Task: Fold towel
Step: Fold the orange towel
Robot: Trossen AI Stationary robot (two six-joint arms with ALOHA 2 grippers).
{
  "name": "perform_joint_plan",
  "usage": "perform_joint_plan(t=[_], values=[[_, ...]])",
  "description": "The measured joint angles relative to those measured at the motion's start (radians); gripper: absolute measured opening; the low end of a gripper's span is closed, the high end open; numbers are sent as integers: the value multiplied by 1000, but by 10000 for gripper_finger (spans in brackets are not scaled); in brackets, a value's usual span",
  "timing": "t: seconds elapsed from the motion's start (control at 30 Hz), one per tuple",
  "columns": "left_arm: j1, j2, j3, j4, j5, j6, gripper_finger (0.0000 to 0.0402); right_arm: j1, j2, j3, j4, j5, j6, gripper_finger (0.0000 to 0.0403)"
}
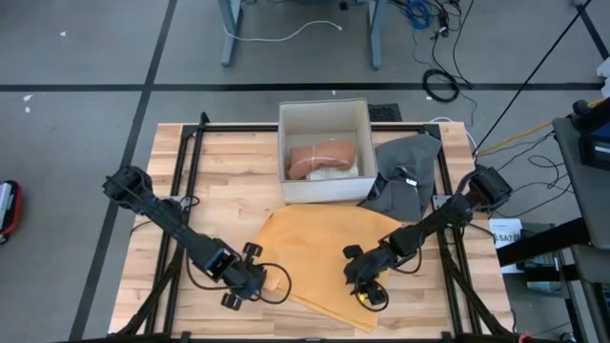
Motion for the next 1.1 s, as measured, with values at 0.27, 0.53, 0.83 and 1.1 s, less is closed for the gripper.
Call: perform_joint_plan(t=[0.27,0.53,0.83,1.1], values=[[0,0,0,-20,-91,-7,37,17,-31,0,-106,-35,60,141],[0,0,-6,-32,-93,5,37,149,-42,40,-95,-32,68,171],[32,0,-41,-24,-117,4,37,264,-14,46,62,121,110,258],[48,0,-41,-11,-118,4,37,330,98,52,115,218,98,242]])
